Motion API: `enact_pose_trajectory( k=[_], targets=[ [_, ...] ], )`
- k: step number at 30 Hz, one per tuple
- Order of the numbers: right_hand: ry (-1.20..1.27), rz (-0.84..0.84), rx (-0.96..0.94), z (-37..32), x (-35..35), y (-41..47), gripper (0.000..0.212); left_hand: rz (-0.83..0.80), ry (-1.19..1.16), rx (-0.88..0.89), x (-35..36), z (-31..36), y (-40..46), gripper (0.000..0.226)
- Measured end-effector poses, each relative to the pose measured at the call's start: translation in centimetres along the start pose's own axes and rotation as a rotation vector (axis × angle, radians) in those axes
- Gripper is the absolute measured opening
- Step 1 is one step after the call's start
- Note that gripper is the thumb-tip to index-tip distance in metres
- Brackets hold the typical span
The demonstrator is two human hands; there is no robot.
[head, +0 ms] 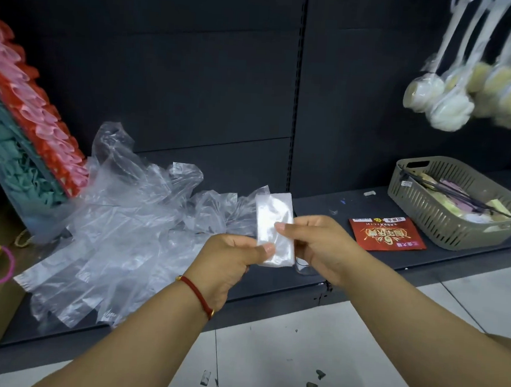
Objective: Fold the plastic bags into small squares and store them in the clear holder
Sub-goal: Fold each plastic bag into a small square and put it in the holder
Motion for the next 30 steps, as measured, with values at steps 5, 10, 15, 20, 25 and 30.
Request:
enact_pose_trajectory(
  k=[5,10,15,20,25,30],
  targets=[
    [0.001,0.037,-0.065,-0.4,-0.1,-0.2,0.016,-0.014,0.036,0.066,0.4,0.5,-0.1,0.009],
    [-0.094,0.098,-0.199,-1.3,-0.7,-0.2,0.047,0.023,0.035,0.016,0.2,0.3,-0.2,0.016],
    [-0.276,0.092,-0.262,-2.1,-0.5,-0.3,0.064,-0.075,-0.074,-0.124,0.3,-0.4,0.1,0.017],
    [-0.345,0.048,-0.255,-2.0,0.2,-0.5,0.069,-0.094,-0.249,-0.189,0.1,-0.4,0.0,0.019],
    [-0.416,0.120,-0.265,-2.4,0.0,-0.8,0.042,-0.007,-0.218,-0.063,-0.4,0.7,-0.2,0.016],
    [-0.304,0.129,-0.205,-2.1,-0.3,-1.0,0.022,0.067,-0.121,0.121,-1.0,2.0,-0.3,0.011]
  ],
)
Point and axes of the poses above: each hand's wrist, its own y-axis towards the middle knuckle, its own x-axis out of the palm, z = x × y, the point moved 8 cm from there along y, towards the middle knuckle, and after that the axes turned 6 degrees about y, right-handed, at the moved point
